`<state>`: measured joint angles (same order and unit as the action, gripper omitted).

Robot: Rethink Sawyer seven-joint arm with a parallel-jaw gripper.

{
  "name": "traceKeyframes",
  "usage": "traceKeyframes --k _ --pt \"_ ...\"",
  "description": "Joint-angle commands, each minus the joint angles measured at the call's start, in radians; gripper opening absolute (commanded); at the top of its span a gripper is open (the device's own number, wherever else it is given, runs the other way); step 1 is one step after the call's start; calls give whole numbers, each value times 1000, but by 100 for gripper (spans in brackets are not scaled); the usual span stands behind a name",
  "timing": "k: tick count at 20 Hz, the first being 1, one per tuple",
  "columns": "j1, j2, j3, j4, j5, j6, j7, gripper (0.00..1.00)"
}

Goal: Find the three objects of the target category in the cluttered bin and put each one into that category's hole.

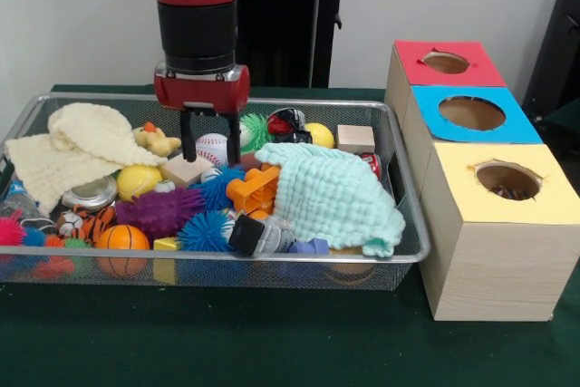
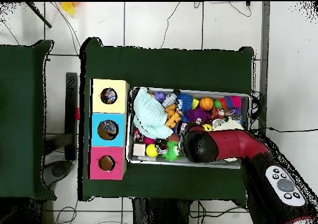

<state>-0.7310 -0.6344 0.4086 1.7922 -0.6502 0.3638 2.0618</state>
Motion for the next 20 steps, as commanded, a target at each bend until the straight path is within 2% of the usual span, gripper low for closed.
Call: traceKeyframes --k 1,7,12,16,20 --pt "-40 -2 85 110 -61 40 -167 100" --pt "-106 -55 106 175 -66 60 -206 100" --pt "-145 -53 126 173 -73 80 -229 100" --pt "-209 -92 163 202 -59 118 -277 100" --pt "-234 -92 178 205 -69 126 -277 100"
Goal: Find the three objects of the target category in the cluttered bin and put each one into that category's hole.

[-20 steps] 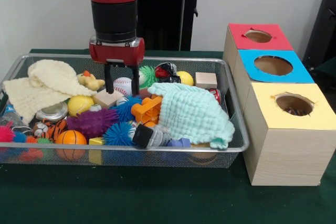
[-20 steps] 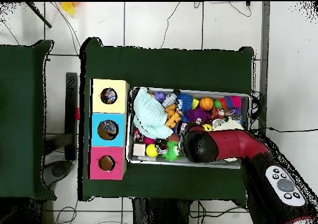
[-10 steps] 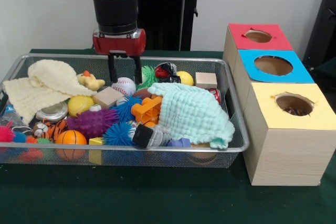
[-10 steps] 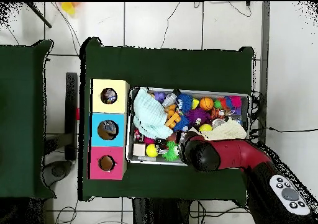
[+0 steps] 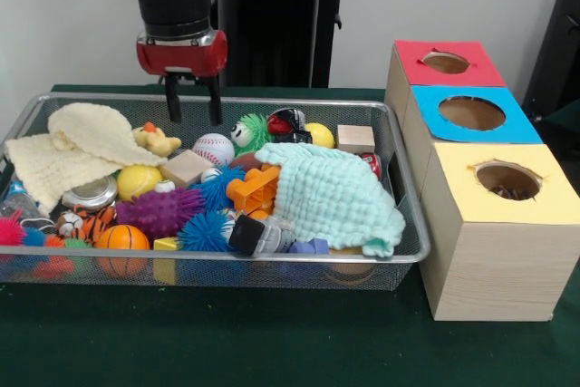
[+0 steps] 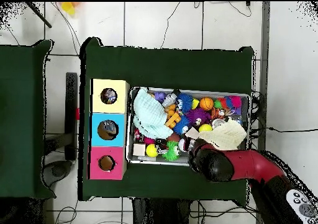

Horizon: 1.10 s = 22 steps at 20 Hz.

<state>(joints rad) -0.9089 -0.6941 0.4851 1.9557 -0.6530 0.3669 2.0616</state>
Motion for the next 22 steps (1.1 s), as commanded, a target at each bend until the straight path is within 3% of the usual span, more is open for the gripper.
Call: traceKeyframes --k 1,22 --pt "-61 -26 102 37 -72 124 -277 100" --pt "-129 152 142 -69 -209 91 -298 100"
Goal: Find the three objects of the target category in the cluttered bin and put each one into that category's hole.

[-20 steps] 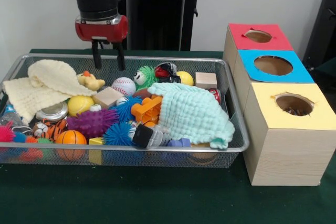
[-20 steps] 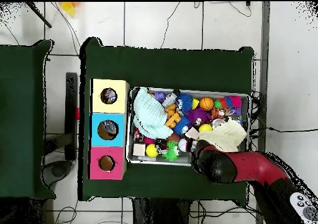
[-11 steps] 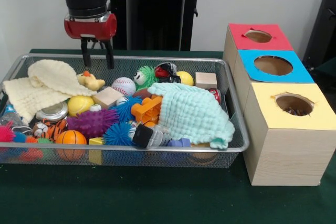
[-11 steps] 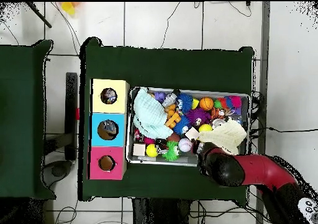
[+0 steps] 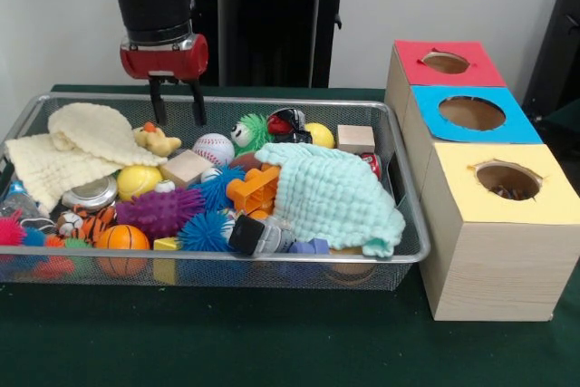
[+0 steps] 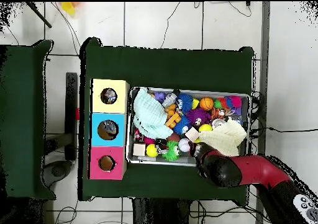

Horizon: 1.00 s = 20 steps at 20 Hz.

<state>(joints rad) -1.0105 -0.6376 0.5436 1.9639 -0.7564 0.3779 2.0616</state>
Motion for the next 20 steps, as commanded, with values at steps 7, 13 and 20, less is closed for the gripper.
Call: traceKeyframes --k 7,13,20 --pt "-32 159 63 -118 -181 44 -280 100" --pt "-17 123 59 -120 -241 25 -258 100" --pt "-29 78 90 -105 -230 56 -281 100"
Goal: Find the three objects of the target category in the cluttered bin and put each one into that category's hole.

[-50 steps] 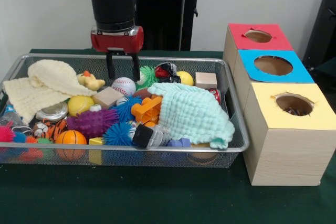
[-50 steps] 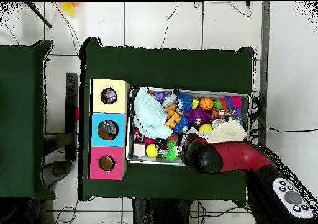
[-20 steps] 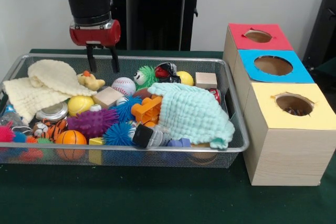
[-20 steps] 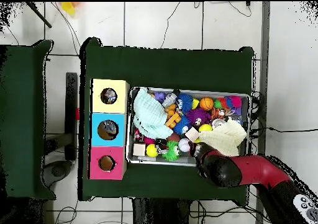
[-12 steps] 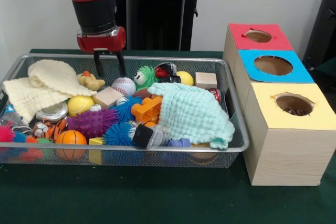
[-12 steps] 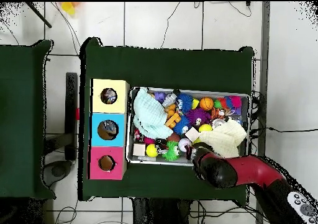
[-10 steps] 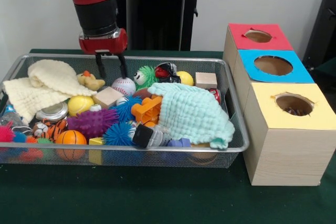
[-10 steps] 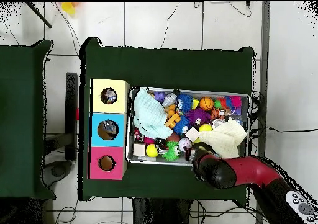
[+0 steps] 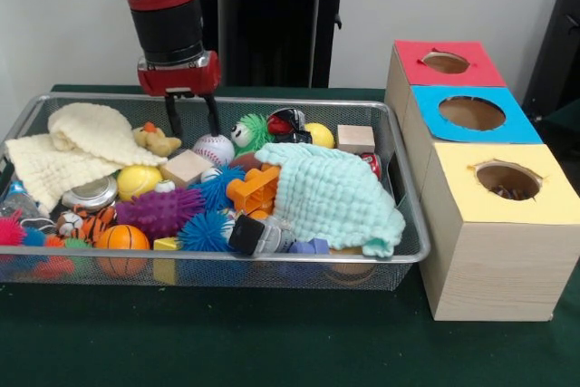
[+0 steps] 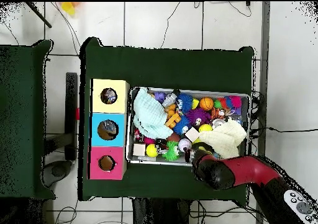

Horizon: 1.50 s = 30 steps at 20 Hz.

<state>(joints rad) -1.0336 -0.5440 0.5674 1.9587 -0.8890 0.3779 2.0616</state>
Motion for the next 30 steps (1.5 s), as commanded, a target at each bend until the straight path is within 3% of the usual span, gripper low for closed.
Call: traceKeyframes --k 1,7,13,23,30 --pt "-10 -18 71 -97 -92 62 -286 100" --pt "-29 -36 91 -98 -71 97 -314 100" --pt "-92 -60 131 -79 -35 152 -384 100" --pt "-161 23 159 -134 -53 187 -473 100" --pt "-162 65 142 -148 -77 158 -469 100"
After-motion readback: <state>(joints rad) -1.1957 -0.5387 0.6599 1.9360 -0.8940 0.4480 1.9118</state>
